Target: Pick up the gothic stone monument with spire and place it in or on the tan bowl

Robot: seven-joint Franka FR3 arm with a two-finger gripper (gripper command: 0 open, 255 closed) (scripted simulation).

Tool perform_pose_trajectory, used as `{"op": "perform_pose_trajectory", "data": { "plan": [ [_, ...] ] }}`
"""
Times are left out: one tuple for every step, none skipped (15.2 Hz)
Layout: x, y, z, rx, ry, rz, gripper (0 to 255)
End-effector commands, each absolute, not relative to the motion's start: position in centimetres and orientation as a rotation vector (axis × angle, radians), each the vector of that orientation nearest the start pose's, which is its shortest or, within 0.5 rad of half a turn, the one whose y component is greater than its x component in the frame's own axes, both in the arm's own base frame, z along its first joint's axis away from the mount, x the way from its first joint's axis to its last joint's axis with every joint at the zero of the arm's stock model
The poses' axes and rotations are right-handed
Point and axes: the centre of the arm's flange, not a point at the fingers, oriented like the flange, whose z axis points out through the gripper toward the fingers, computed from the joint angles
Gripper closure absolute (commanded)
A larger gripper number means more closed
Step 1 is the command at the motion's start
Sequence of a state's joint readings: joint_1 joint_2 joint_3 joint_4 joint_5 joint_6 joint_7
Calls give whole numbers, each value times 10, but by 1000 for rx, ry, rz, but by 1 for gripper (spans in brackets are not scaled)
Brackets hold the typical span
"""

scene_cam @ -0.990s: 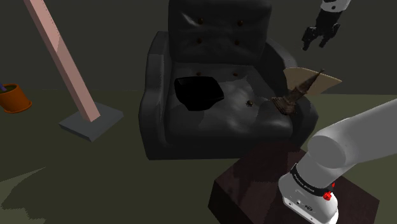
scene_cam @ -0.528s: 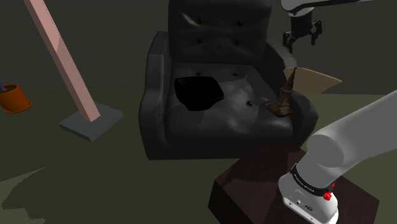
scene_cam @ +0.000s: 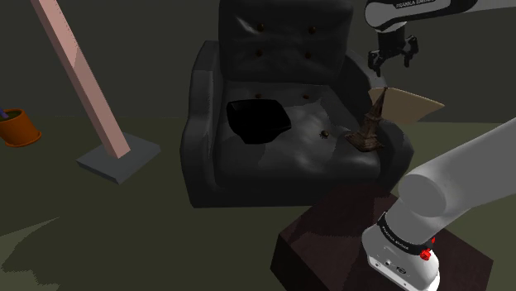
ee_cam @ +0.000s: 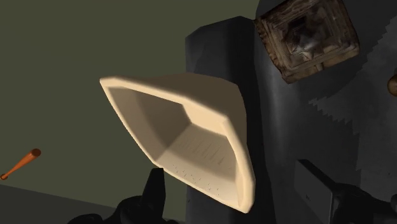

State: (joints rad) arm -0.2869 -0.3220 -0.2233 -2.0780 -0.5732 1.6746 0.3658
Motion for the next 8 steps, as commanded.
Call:
{"op": "perform_pose_trajectory", "data": {
  "plan": [
    [366, -278, 563, -3356, 1371, 214, 0],
    [366, -278, 563, -3356, 1371, 214, 0],
    [366, -278, 563, -3356, 1371, 214, 0],
    [366, -278, 563, -3356, 1371, 214, 0],
    [366, -278, 563, -3356, 1371, 214, 0],
    [366, -278, 563, -3356, 1371, 214, 255],
    [366, -278, 563, -3356, 1371, 214, 255],
    [366, -278, 563, -3356, 1371, 214, 255]
  ]
}}
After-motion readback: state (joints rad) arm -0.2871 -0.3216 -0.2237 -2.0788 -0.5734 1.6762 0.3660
